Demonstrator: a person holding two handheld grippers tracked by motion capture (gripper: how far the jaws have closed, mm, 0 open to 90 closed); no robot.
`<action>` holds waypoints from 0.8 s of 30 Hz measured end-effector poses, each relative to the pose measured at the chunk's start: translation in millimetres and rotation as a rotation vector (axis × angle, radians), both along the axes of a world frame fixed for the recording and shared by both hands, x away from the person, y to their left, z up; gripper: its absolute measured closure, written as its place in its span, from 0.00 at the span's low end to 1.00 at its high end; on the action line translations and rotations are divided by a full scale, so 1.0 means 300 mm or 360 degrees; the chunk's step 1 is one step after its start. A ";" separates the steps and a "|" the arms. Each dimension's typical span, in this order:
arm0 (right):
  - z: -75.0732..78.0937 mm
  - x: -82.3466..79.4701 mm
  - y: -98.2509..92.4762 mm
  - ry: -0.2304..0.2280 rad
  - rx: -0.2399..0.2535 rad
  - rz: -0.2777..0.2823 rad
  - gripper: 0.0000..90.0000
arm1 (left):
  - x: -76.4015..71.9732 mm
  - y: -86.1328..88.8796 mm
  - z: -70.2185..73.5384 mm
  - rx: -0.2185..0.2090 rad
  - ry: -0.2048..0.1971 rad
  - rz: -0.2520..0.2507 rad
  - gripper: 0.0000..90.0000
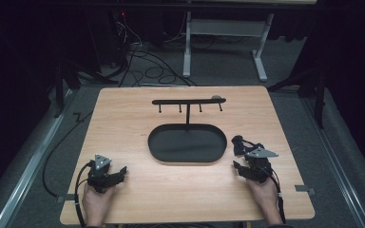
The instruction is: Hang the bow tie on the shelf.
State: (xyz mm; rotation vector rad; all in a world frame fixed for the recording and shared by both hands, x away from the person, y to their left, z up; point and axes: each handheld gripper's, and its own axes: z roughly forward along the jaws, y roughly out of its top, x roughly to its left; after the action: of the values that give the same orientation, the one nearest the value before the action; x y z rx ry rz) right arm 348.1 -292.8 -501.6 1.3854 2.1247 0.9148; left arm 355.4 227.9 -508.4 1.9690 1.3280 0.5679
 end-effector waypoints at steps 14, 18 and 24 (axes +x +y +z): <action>0.006 -0.021 -0.019 -0.0025 0.0075 -0.0029 0.56 | 0.000 -0.001 0.000 -0.0004 -0.0002 0.0009 0.31; 0.015 -0.032 -0.030 -0.0036 0.0101 -0.0037 0.57 | 0.000 0.000 0.000 0.0001 0.0000 0.0007 0.31; 0.035 -0.048 -0.042 -0.0055 0.0102 -0.0043 0.58 | 0.000 0.001 0.001 0.0005 0.0005 0.0006 0.31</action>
State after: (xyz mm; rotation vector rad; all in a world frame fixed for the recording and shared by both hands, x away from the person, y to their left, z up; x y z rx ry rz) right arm 333.8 -305.3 -491.3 1.4160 2.0630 0.9972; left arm 355.5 228.3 -508.1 1.9707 1.3337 0.5693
